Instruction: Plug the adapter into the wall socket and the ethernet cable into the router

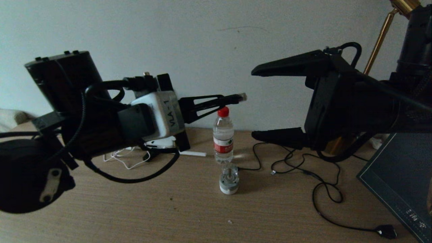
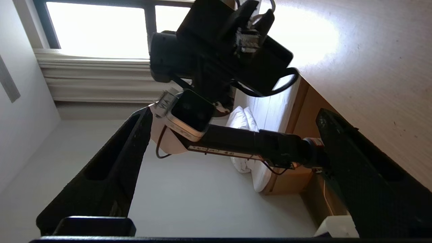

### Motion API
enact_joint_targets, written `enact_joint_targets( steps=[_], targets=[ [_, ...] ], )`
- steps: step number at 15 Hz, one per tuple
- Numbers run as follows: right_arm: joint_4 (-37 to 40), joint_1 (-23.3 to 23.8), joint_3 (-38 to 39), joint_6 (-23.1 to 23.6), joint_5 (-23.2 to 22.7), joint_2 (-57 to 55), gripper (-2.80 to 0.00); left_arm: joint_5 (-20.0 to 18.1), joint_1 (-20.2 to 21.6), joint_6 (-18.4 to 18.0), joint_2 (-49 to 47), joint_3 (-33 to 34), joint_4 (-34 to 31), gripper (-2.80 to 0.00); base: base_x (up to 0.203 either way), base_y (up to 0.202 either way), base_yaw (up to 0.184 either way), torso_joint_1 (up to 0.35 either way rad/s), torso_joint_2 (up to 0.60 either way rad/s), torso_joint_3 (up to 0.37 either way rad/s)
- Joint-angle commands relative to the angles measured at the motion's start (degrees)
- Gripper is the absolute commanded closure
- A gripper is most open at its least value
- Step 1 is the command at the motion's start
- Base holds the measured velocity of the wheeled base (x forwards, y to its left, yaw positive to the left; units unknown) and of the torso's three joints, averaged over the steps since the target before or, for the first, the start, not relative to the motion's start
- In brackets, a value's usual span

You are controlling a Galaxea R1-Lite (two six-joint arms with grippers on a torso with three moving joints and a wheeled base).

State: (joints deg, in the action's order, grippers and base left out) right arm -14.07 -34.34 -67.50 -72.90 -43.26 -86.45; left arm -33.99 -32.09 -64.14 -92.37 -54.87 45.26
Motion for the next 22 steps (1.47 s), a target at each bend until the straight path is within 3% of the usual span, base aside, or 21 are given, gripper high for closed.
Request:
enact_joint_targets(
  steps=[1,5,8,13,14,22],
  targets=[
    [-0.09,-0.11,-0.69,-0.47,-0.24,-1.38,-2.8,-0.2,-0.22,-0.97,-1.14,0.03,0.53,0.0,0.0,0.0,0.0,0.0,0.0,0.0],
    [-0.34,-0.55,-1.14,-0.93,-0.15,-2.76,-2.8,-0.36,-1.58,-1.99,-0.65,0.26,1.47,0.0,0.0,0.0,0.0,0.0,0.0,0.0],
    [-0.26,-0.55,-0.96,-0.84,-0.21,-2.49,-2.8,-3.01,-1.66,-3.91,-0.06,0.59,1.85,0.0,0.0,0.0,0.0,0.0,0.0,0.0],
    [-0.17,-0.64,-0.71,-0.93,-0.16,-1.89,-2.8,-3.01,-1.58,-4.15,0.26,1.7,2.2,0.0,0.0,0.0,0.0,0.0,0.0,0.0],
    [-0.17,-0.73,-0.61,-0.89,-0.24,-1.57,0.0,-2.93,-1.58,-4.15,0.09,1.61,2.2,0.0,0.0,0.0,0.0,0.0,0.0,0.0],
    [-0.08,-0.9,-0.35,-0.84,-0.24,-1.53,0.0,-2.58,-1.66,-4.15,-0.32,1.26,2.2,0.0,0.0,0.0,0.0,0.0,0.0,0.0]
  ],
)
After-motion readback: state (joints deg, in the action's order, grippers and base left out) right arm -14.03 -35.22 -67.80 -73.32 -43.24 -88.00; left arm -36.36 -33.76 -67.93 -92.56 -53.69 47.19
